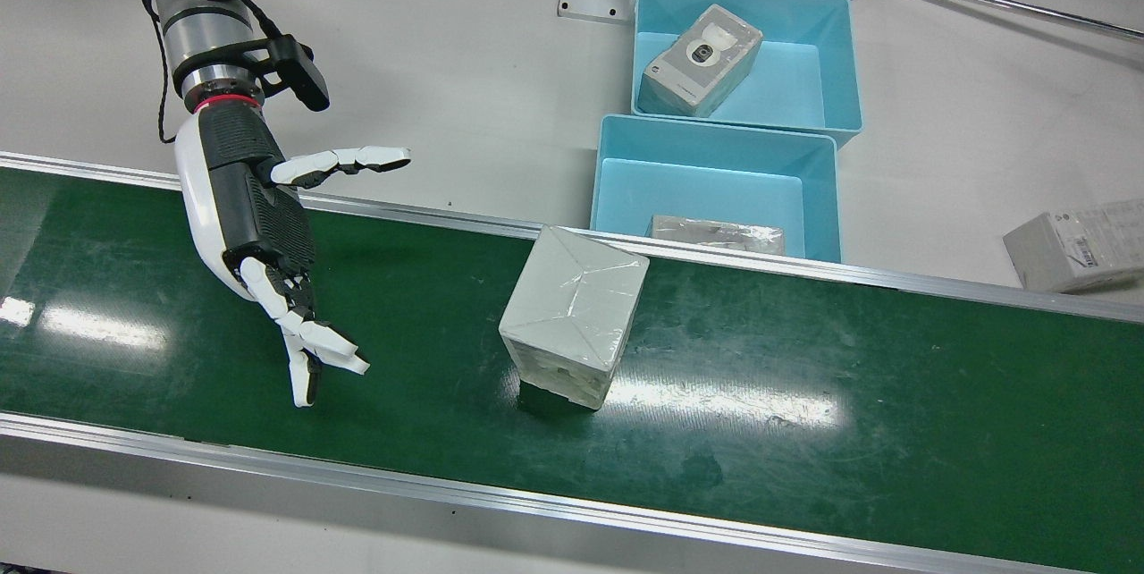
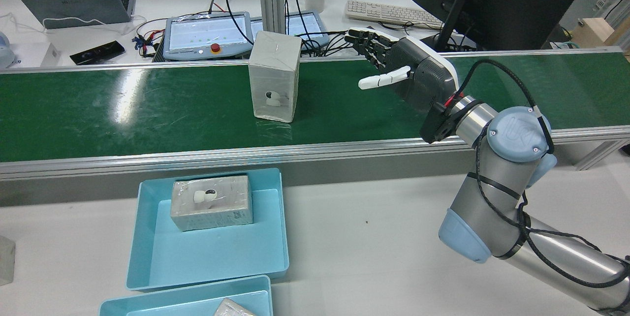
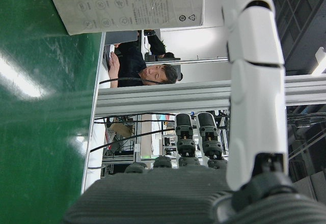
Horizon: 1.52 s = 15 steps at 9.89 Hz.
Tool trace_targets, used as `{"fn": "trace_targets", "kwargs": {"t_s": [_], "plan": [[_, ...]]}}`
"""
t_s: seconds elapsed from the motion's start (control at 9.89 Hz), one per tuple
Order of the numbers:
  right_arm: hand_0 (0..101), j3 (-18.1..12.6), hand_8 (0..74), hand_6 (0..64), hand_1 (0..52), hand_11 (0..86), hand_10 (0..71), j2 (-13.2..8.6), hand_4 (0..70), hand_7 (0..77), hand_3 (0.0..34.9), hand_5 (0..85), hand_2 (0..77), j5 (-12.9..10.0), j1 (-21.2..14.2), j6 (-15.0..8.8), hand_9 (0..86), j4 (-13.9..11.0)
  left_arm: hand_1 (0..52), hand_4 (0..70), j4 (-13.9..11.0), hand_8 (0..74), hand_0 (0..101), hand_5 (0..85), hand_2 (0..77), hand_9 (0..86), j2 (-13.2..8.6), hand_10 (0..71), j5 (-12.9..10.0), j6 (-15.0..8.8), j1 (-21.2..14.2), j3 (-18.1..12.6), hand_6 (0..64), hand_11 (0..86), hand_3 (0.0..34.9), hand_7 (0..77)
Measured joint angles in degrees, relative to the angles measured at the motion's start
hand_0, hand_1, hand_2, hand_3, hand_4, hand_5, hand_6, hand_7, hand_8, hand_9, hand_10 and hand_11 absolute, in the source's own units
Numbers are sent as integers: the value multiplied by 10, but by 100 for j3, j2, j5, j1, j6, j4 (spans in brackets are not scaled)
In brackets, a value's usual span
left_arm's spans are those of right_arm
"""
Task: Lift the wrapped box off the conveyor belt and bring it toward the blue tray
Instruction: 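Move the right hand toward the white wrapped box on the belt, then close the right hand fingers around the wrapped box's side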
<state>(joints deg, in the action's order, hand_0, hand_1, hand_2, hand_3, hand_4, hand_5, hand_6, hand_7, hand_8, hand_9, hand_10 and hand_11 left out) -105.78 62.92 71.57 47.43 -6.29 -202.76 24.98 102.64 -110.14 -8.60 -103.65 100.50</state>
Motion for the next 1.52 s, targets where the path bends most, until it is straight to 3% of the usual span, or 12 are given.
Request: {"fn": "trace_targets", "kwargs": {"t_s": [0.61, 0.71, 1.11, 1.52], "plan": [[496, 195, 0, 38, 169, 11, 0, -21, 120, 158, 5, 169, 120, -20, -39, -62, 16, 7, 0, 0, 0, 5, 0, 11, 11, 0, 0, 5, 0, 0, 0, 0, 0, 0, 0, 5], [502, 271, 0, 44, 202, 11, 0, -85, 120, 158, 6, 175, 131, -28, -60, -68, 16, 8, 0, 0, 0, 5, 0, 11, 11, 0, 0, 0, 0, 0, 0, 0, 0, 5, 0, 5], [506, 449, 0, 49, 185, 11, 0, -345, 131, 169, 6, 185, 142, -46, -171, -208, 16, 7, 0, 0, 0, 5, 0, 11, 11, 5, 0, 0, 0, 0, 0, 0, 0, 5, 0, 5], [518, 561, 0, 49, 185, 11, 0, -453, 142, 180, 23, 185, 142, -55, -233, -271, 16, 2, 0, 0, 0, 5, 0, 11, 11, 0, 0, 5, 0, 0, 0, 0, 0, 5, 0, 5]]}}
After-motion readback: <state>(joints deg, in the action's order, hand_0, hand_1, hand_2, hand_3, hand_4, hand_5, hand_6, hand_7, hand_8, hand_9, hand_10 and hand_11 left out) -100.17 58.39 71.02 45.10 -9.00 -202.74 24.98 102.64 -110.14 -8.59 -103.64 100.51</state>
